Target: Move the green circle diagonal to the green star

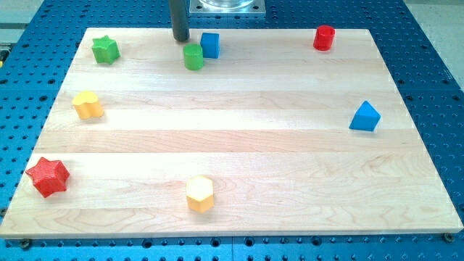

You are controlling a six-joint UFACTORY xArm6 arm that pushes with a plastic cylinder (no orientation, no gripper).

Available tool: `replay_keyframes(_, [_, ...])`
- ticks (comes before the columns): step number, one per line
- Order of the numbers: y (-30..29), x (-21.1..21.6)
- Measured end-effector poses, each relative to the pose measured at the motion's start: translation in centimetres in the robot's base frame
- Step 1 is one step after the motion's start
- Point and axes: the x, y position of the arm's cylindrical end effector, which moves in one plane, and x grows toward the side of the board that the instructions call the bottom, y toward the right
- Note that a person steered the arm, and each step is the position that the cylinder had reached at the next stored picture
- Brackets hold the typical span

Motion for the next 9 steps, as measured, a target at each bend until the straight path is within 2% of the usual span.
replay_keyframes(2, [0.2,0.7])
replay_keyframes(5, [7.8,12.6])
replay_keyframes(6, [6.3,15.6])
replay_keyframes(7, [6.2,11.7])
replay_keyframes(8, [1.7,11.6])
replay_keyframes(9, [1.0,15.9])
